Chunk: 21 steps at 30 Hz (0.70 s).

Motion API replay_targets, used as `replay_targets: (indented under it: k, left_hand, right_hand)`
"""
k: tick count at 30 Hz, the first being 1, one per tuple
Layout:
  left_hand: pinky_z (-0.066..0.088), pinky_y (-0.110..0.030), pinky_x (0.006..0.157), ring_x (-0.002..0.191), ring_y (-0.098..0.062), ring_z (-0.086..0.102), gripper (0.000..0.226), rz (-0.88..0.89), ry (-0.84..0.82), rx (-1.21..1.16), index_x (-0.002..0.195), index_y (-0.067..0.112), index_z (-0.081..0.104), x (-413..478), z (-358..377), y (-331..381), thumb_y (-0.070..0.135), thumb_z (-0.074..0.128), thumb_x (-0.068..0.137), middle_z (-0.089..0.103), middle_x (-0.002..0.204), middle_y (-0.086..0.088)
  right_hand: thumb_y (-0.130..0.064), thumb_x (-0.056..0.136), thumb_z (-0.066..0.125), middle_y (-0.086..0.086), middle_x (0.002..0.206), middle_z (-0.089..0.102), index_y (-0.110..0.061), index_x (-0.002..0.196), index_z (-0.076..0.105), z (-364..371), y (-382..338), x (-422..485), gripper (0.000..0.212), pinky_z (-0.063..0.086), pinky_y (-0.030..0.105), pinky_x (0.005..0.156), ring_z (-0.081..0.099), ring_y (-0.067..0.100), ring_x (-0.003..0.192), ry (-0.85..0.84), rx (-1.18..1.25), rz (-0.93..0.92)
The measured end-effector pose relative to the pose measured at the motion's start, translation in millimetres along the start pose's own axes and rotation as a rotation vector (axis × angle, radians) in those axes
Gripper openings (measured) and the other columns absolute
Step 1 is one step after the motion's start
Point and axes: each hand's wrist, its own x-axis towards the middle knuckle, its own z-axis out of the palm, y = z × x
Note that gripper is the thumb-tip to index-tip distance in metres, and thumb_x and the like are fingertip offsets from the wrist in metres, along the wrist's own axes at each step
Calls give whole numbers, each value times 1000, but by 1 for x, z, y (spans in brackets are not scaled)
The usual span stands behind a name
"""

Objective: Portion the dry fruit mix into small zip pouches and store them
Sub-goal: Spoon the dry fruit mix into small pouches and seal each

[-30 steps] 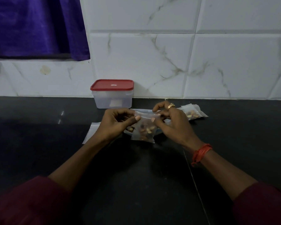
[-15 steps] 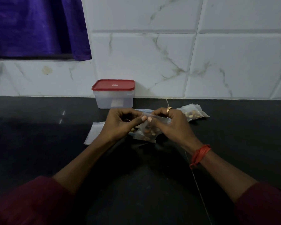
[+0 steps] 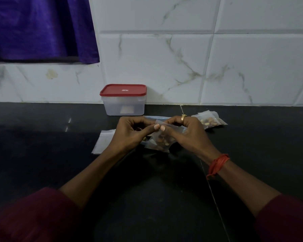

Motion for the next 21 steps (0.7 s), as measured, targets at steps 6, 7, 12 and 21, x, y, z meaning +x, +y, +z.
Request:
replay_targets:
  k: [6,7,12,21]
  left_hand:
    - [60,-35,70,81,-24,70,14,-6,2,57,88,21,74,1,2,-1,33,72,80,76,88,-4]
    - [59,-37,72,81,-25,70,14,-5,0,67,87,22,74,1,2,0,33,72,80,75,87,-3]
    - [59,-37,73,80,-25,71,13,16,-11,70,89,21,73,2,2,-1,32,71,82,75,87,-3]
    - [56,-21,68,79,-15,70,14,-22,-21,66,89,19,72,3,2,-4,31,70,82,74,85,2]
  right_hand:
    - [-46,82,75,-9,92,75,-25,94,76,0,2,1,25,55,34,88,68,8,96,-12,29,18]
    - [-50,80,73,-8,93,75,-25,94,76,0,2,1,28,55,37,90,69,9,97,-18,42,30]
    - [-54,78,72,-7,93,76,-24,96,77,1,3,2,35,56,45,91,70,11,97,-21,55,59]
    - [-56,73,70,-5,90,76,-20,94,78,1,6,5,42,57,39,89,71,10,93,-9,58,82]
